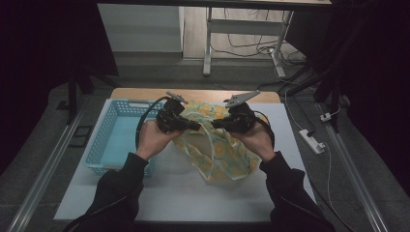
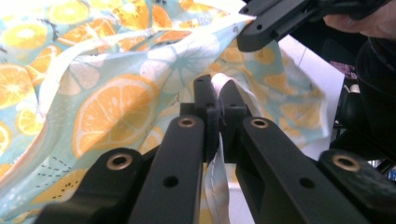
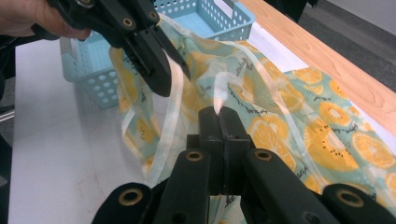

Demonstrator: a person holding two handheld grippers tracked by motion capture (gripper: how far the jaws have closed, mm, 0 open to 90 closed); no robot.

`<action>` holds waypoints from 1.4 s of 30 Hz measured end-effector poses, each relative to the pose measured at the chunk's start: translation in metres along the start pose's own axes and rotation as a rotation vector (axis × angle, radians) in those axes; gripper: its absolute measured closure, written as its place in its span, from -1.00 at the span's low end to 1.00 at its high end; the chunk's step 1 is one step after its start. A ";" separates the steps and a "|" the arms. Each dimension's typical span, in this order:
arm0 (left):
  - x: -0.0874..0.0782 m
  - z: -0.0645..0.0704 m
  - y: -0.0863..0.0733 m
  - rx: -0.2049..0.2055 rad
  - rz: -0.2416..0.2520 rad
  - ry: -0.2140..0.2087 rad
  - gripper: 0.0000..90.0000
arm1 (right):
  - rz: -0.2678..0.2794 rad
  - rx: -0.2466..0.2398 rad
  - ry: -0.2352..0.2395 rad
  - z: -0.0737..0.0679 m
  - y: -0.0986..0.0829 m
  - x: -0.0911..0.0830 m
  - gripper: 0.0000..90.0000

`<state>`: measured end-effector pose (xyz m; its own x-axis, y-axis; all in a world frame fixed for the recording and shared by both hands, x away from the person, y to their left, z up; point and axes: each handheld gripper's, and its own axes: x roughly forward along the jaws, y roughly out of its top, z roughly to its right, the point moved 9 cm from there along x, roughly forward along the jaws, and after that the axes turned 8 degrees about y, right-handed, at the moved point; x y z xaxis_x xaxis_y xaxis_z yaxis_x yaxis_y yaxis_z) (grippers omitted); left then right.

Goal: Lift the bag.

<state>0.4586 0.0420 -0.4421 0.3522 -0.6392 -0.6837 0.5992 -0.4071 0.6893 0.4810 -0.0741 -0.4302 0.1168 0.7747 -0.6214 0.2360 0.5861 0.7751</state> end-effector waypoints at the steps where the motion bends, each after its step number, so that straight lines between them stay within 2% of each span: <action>1: -0.002 0.000 0.002 -0.002 0.004 0.000 0.98 | 0.000 -0.005 0.001 -0.001 0.002 -0.001 1.00; 9: -0.025 -0.002 0.020 -0.008 0.053 -0.018 0.98 | 0.017 -0.017 -0.015 -0.004 0.019 -0.015 1.00; 21: -0.053 0.005 0.049 0.031 0.093 0.002 0.98 | 0.048 -0.024 -0.023 -0.007 0.042 -0.036 1.00; 42: -0.101 0.012 0.100 0.029 0.212 0.014 0.98 | 0.124 -0.073 -0.064 -0.015 0.088 -0.079 1.00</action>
<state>0.4740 0.0576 -0.3013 0.4784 -0.7033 -0.5258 0.4898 -0.2833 0.8245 0.4779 -0.0796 -0.3111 0.2025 0.8267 -0.5249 0.1459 0.5046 0.8510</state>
